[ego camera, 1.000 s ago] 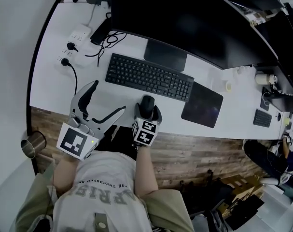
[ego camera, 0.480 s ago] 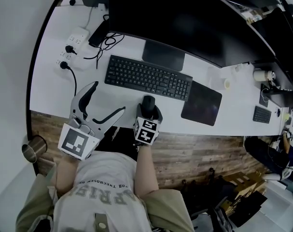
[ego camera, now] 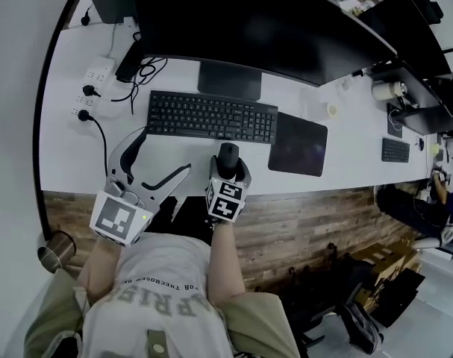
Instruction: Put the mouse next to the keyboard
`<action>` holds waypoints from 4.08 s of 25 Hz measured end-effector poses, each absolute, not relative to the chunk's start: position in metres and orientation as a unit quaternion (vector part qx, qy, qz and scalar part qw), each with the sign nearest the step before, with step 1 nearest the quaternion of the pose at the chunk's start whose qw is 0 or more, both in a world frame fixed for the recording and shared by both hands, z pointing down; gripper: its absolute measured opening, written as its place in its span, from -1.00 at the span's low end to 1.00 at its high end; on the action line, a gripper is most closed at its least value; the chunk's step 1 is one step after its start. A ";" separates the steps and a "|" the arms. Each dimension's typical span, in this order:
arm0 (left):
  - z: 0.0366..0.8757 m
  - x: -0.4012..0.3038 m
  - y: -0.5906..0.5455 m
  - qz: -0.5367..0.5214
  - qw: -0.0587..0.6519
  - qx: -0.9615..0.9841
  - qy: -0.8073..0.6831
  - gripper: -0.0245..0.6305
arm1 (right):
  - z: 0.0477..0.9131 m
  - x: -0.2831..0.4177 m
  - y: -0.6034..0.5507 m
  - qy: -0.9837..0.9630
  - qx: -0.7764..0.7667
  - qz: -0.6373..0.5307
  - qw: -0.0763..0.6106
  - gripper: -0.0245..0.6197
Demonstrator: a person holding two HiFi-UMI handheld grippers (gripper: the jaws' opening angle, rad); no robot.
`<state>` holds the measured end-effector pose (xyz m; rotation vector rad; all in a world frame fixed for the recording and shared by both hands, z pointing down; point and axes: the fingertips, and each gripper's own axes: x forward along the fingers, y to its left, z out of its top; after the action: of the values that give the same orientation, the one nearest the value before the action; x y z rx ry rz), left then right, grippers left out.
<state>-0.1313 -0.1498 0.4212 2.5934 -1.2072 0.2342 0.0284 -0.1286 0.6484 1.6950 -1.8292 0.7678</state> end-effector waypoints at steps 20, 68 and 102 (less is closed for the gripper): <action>0.403 0.012 -0.180 0.078 0.103 0.908 -0.399 0.33 | 0.611 0.201 -0.156 -0.661 0.664 0.253 0.240 0.02; 0.442 0.086 -0.209 0.124 0.130 0.852 -0.492 0.33 | 0.608 0.304 -0.251 -0.740 0.613 0.222 0.164 0.07; 0.330 0.063 -0.180 -0.024 0.016 0.904 -0.427 -0.89 | 0.338 0.223 -0.136 -0.735 0.678 -0.022 -0.011 -0.92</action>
<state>0.0634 -0.1800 0.3302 2.8108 -1.3278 -0.0743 0.2229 -0.1364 0.3380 2.1453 -2.3236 -0.0700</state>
